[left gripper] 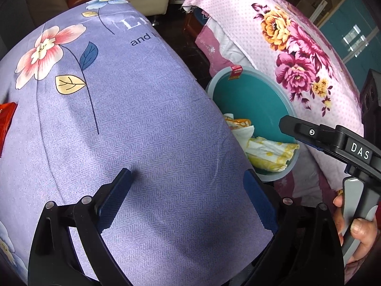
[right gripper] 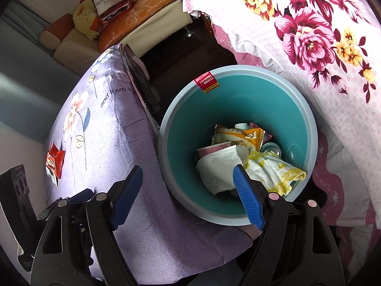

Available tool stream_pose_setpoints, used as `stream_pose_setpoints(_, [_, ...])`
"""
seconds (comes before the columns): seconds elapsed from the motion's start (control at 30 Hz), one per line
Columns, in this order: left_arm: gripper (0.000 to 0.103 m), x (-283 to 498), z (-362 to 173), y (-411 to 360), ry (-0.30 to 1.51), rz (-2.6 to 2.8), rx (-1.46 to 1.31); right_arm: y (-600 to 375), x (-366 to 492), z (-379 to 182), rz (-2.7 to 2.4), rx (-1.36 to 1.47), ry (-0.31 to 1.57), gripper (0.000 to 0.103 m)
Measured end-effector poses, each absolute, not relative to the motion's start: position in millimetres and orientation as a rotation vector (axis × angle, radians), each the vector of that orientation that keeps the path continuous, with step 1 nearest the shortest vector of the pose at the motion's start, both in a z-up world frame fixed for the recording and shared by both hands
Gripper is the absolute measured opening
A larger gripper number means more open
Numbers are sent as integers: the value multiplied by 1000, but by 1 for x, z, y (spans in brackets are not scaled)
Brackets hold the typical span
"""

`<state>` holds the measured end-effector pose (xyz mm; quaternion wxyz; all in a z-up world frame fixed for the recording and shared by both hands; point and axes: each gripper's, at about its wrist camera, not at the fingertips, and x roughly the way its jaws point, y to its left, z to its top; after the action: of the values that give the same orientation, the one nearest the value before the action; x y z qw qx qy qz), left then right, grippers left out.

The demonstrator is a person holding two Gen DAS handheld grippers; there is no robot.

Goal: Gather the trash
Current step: 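Move both tools to the orange wafer wrapper and light blue wrapper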

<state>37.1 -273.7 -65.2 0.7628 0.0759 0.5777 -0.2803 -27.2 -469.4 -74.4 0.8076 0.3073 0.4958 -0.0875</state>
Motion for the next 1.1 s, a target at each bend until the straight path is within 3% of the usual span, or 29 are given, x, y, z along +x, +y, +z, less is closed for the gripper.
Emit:
stream_pose_setpoints(0.73, [96,56,-62,-163,1229,-500,14,-353,22,-52,-78,465,1150,78])
stream_pose_setpoints(1.1, [98,78,-46,-45,1185,-361,-138,-271,64,-39,40,359,1181,79])
